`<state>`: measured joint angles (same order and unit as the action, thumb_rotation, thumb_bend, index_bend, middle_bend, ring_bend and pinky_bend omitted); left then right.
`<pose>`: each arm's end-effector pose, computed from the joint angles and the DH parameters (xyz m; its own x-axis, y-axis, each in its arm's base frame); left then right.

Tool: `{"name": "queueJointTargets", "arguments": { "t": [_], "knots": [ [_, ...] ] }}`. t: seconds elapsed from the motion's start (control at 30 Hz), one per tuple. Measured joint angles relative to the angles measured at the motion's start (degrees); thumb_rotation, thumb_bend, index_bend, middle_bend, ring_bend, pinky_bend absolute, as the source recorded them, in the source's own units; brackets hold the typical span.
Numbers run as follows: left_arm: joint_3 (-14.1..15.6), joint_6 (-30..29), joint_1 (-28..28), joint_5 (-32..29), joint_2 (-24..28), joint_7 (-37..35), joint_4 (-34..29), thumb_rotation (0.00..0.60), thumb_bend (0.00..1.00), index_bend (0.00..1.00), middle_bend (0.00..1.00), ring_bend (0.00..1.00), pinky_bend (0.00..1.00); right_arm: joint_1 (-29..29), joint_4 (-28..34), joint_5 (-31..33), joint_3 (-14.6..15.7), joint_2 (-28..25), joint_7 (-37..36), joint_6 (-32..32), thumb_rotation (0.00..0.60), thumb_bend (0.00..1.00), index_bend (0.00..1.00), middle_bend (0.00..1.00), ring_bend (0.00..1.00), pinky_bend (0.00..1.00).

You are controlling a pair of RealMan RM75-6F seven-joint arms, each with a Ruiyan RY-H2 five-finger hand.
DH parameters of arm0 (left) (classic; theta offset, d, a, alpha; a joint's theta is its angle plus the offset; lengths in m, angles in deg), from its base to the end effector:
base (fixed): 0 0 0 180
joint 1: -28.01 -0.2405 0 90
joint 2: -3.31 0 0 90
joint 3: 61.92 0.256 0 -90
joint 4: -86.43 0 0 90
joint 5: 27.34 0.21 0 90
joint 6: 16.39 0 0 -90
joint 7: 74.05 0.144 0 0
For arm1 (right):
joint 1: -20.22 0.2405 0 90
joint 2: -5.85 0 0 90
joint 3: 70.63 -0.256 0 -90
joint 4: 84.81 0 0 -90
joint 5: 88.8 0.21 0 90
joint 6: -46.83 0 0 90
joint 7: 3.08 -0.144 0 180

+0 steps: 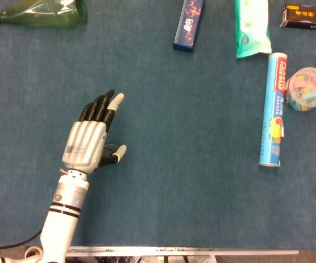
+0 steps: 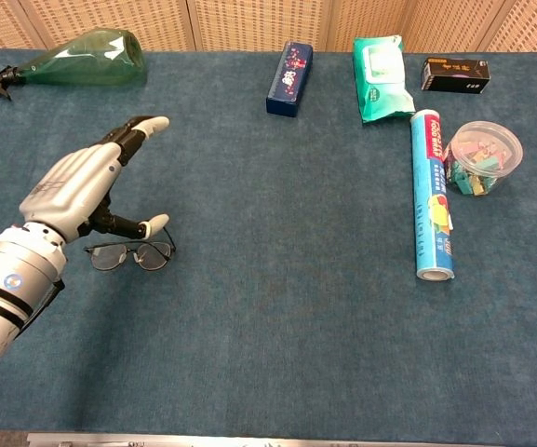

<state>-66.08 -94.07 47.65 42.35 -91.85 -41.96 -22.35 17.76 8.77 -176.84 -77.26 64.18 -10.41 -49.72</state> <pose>-0.1409 0.2088 -0.0122 0.1527 0.2492 0.9564 0.9833 -0.1349 -0.1218 -0.3108 -0.1512 0.2216 0.3539 0.2143 0.9104 -0.9344 0.0376 0.3543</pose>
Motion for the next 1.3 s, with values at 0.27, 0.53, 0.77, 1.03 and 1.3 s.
{"name": "queueJointTargets", "arguments": {
  "t": [0.27,0.53,0.77,1.03,1.3],
  "knots": [
    [0.1,-0.1,-0.1,-0.4,0.0,0.4,0.5,0.6,0.38,0.01,0.0,0.0,0.09,0.0,0.0,0.0,0.0,0.0,0.0,0.0,0.6,0.02,0.43,0.4,0.3,0.58],
    [0.3,0.1,-0.1,-1.1,-0.1,0.7,1.2,0.6,0.39,0.01,0.0,0.0,0.09,-0.1,0.1,0.0,0.0,0.0,-0.1,-0.3,0.6,0.02,0.43,0.4,0.3,0.58],
    [0.2,0.2,-0.1,-2.0,-0.1,1.0,2.0,0.6,0.39,0.01,0.0,0.0,0.09,-0.1,0.1,0.0,0.0,0.0,0.0,-0.1,0.6,0.02,0.43,0.4,0.3,0.58],
    [-0.2,0.3,-0.1,-3.4,-0.5,1.4,2.8,0.6,0.39,0.01,0.0,0.0,0.09,-0.1,0.1,-0.1,0.0,0.0,0.1,-0.1,0.6,0.02,0.43,0.4,0.3,0.58],
    [1.1,0.8,-0.2,-1.9,0.5,0.4,-0.7,0.6,0.39,0.01,0.0,0.0,0.09,-0.1,0.1,-0.1,0.0,0.0,-0.1,-0.2,0.6,0.02,0.43,0.4,0.3,0.58]
  ]
}}
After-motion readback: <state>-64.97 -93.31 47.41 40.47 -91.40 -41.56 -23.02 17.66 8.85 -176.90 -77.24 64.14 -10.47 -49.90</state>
